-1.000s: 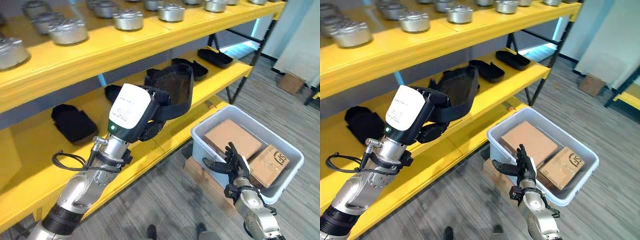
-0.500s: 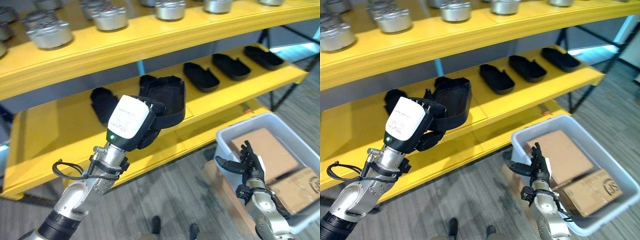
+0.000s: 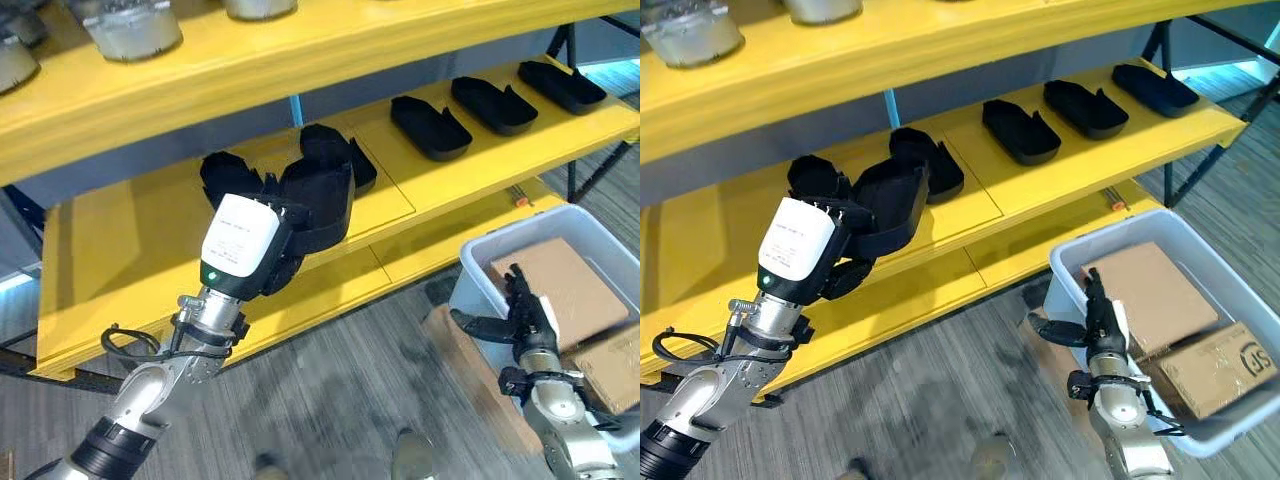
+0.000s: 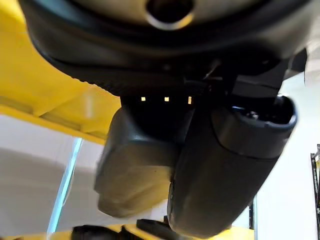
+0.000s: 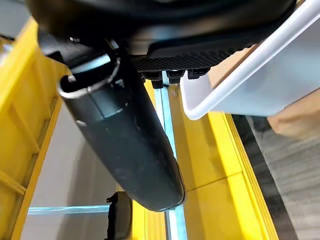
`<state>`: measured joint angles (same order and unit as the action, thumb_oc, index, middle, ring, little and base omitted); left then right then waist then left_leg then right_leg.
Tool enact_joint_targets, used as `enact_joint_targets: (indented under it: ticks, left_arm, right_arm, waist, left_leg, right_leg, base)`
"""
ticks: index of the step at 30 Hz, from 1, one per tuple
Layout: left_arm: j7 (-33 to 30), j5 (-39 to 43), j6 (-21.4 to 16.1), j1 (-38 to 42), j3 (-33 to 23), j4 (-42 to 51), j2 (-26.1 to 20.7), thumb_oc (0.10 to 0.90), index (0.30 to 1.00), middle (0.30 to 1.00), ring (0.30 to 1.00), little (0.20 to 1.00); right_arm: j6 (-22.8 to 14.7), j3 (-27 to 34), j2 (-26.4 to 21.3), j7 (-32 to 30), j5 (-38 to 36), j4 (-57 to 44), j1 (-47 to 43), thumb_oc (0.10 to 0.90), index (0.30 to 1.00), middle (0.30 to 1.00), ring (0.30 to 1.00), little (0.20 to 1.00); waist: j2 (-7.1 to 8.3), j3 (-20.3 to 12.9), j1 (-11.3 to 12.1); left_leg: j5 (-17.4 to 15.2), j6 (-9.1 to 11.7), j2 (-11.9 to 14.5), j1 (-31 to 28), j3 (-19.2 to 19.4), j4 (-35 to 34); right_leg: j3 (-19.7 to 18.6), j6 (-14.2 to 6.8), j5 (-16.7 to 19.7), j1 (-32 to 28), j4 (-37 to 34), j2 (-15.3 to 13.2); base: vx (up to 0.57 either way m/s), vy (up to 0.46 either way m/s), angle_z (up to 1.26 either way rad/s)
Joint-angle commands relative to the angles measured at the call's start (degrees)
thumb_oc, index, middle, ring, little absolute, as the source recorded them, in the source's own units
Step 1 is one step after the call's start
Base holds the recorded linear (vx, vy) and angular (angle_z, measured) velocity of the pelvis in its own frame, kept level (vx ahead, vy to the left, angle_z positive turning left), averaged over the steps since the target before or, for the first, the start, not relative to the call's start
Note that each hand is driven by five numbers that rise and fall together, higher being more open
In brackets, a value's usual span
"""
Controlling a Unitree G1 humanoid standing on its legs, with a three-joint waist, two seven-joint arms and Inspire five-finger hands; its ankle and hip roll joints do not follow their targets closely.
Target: Move parts from the plastic box to the shelf.
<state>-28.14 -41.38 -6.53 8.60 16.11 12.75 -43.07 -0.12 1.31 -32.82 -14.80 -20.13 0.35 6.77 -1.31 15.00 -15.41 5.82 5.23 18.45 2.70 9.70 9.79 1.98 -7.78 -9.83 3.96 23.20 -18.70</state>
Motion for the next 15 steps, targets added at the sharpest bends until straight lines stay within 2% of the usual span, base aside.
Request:
enact_joint_targets:
  ticks: [1, 2, 3, 4, 5, 7, 8, 9, 11, 15]
  left_arm:
    - [-7.7, 1.2, 1.0, 5.9, -8.2, 6.6, 2.7, 0.400, 0.300, 0.300, 0.300, 0.300]
    - [-7.2, 1.4, 0.8, 6.1, -8.2, 6.5, 2.7, 0.400, 0.300, 0.300, 0.300, 0.300]
    - [-6.1, 1.7, -0.6, 6.6, -8.1, 6.1, 2.5, 0.400, 0.300, 0.300, 0.300, 0.300]
    - [-5.6, 1.6, -1.2, 6.7, -7.8, 6.1, 2.5, 0.400, 0.300, 0.300, 0.300, 0.300]
    - [-5.4, 1.4, -1.3, 6.8, -7.7, 6.2, 2.5, 0.400, 0.300, 0.300, 0.300, 0.300]
    - [-2.7, 0.6, -1.0, 8.0, -7.2, 7.6, 3.2, 0.400, 0.300, 0.300, 0.300, 0.300]
    - [-2.4, 0.5, -0.8, 8.2, -7.2, 7.7, 3.3, 0.400, 0.300, 0.300, 0.300, 0.300]
    - [-1.9, 0.0, -0.4, 9.5, -7.0, 7.8, 3.6, 0.400, 0.300, 0.300, 0.300, 0.300]
    - [-1.9, -0.6, -0.1, 10.0, -7.7, 7.6, 3.3, 0.400, 0.300, 0.300, 0.300, 0.300]
    - [-3.4, -0.9, 0.2, 10.6, -9.1, 6.7, 1.9, 0.400, 0.300, 0.300, 0.300, 0.300]
  right_arm:
    - [-6.3, -2.3, -2.2, 2.2, 3.0, -3.0, -4.4, 0.900, 1.000, 1.000, 1.000, 1.000]
    - [-6.2, -2.4, -2.0, 2.1, 3.4, -2.8, -4.7, 0.900, 1.000, 1.000, 1.000, 1.000]
    - [-5.6, -2.7, -0.9, 1.1, 4.5, -2.4, -5.2, 0.900, 1.000, 1.000, 1.000, 1.000]
    - [-5.2, -2.6, -0.3, 0.7, 4.3, -2.4, -5.2, 0.900, 1.000, 1.000, 1.000, 1.000]
    - [-5.1, -2.6, 0.0, 0.6, 4.2, -2.5, -5.1, 0.900, 1.000, 1.000, 1.000, 1.000]
    - [-3.9, -2.5, 1.6, -0.4, 4.9, -3.8, -4.4, 0.900, 1.000, 1.000, 1.000, 1.000]
    - [-3.6, -2.4, 1.8, -0.5, 5.2, -4.0, -4.3, 0.900, 1.000, 1.000, 1.000, 1.000]
    - [-3.4, -2.4, 2.8, -1.0, 6.3, -4.2, -4.1, 0.900, 1.000, 1.000, 1.000, 1.000]
    - [-3.4, -2.2, 3.4, -1.8, 7.4, -5.1, -3.3, 0.900, 1.000, 1.000, 1.000, 1.000]
    - [-3.0, -1.9, 4.5, -2.7, 7.7, -5.5, -2.9, 0.900, 1.000, 1.000, 1.000, 1.000]
  waist:
    - [-3.73, -5.6, 1.4]
    - [-3.77, -5.5, 1.6]
    - [-3.74, -5.5, 2.3]
    - [-3.34, -5.6, 2.6]
    - [-3.13, -5.6, 2.8]
    - [-1.61, -6.0, 4.0]
    - [-1.43, -6.1, 4.1]
    - [-0.70, -6.5, 4.6]
    - [0.15, -7.0, 5.1]
    - [1.48, -7.8, 6.5]
  left_leg:
    - [6.3, 5.0, 4.0, -7.4, 1.2, -13.8]
    - [5.4, 4.9, 3.5, -7.5, 1.1, -13.8]
    - [1.7, 4.2, 1.4, -7.5, 1.2, -13.2]
    - [-0.7, 3.7, 0.1, -7.3, 1.4, -12.2]
    - [-1.6, 3.4, -0.4, -7.2, 1.4, -11.8]
    - [-5.4, 1.9, -3.4, -6.2, 1.0, -9.0]
    - [-5.7, 1.7, -3.7, -6.1, 0.9, -8.6]
    - [-7.1, 1.0, -4.9, -5.6, 1.1, -7.7]
    - [-8.5, 0.2, -6.2, -5.2, 1.2, -6.8]
    - [-10.3, -1.2, -8.1, -4.8, 1.9, -5.9]
  right_leg:
    - [0.8, 3.6, -1.2, 2.4, -3.5, 7.7]
    - [0.7, 3.2, -1.1, 2.3, -3.4, 7.4]
    - [0.6, 1.8, -0.5, 1.5, -3.7, 6.4]
    - [0.8, 0.8, 0.4, 0.6, -4.5, 5.6]
    - [0.8, 0.4, 0.8, 0.3, -5.0, 5.3]
    - [1.7, -1.4, 4.1, -1.5, -8.6, 3.0]
    - [1.9, -1.6, 4.5, -1.7, -9.1, 2.7]
    - [2.7, -2.3, 6.7, -2.7, -11.8, 1.2]
    - [3.1, -3.2, 9.1, -3.6, -14.9, 0.0]
    - [4.3, -4.4, 12.7, -4.4, -18.6, -1.9]
  base:
    - [0.15, 0.415, 0.16]
    - [0.17, 0.348, 0.24]
    - [0.17, 0.293, 0.62]
    - [0.17, 0.262, 0.51]
    - [0.12, 0.144, 0.41]
    - [0.14, 0.188, 0.05]
    - [0.15, 0.239, 0.10]
    - [0.10, 0.167, 0.09]
    - [0.13, 0.183, 0.18]
    - [0.09, 0.175, -0.09]
